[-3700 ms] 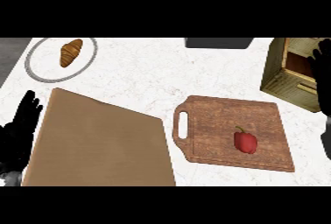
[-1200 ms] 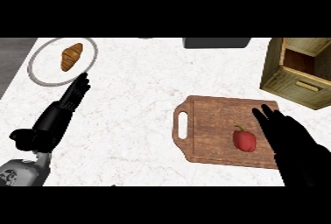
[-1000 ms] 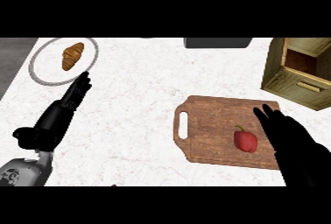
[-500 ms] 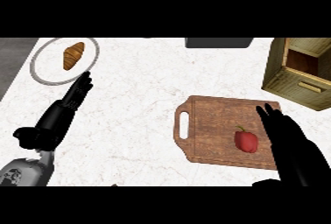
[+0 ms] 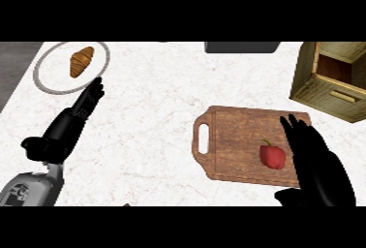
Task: Pick the bell pepper from the cutting board and place it in the basket
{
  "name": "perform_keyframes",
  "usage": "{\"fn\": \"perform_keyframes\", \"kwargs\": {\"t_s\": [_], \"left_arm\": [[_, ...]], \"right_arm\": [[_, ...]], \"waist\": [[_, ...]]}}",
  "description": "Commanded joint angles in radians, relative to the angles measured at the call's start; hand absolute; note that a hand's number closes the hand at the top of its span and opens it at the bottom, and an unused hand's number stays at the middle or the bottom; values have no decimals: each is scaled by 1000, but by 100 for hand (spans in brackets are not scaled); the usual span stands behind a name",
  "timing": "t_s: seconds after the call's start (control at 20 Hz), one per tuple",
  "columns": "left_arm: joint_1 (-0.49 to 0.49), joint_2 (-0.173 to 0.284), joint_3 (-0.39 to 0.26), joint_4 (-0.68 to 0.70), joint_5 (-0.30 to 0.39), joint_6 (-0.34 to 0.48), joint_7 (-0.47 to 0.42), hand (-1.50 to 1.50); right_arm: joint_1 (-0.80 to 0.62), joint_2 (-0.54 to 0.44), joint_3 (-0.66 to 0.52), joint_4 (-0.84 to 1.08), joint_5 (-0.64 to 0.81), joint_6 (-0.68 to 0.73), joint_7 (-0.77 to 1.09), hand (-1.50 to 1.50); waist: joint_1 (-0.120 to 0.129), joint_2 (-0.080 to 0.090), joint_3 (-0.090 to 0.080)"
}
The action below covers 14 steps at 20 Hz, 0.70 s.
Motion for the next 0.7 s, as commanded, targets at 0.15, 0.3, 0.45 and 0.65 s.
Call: {"fn": "perform_keyframes", "kwargs": {"t_s": [0.15,0.3,0.45,0.65], "left_arm": [[41,0,61,-66,4,-50,41,0],[28,-46,60,-56,-36,-65,37,0],[34,-44,93,-60,-41,-80,44,0],[-4,-67,97,48,-64,-105,-14,0]], "right_arm": [[94,8,-26,-9,-20,-57,-129,-150],[48,83,30,28,65,-31,-87,-150],[-23,76,-39,25,47,59,-70,-150],[-49,140,5,88,119,47,-23,-150]], "waist": [[-1,-1,-2],[0,0,-2],[2,0,-2],[1,1,-2]]}}
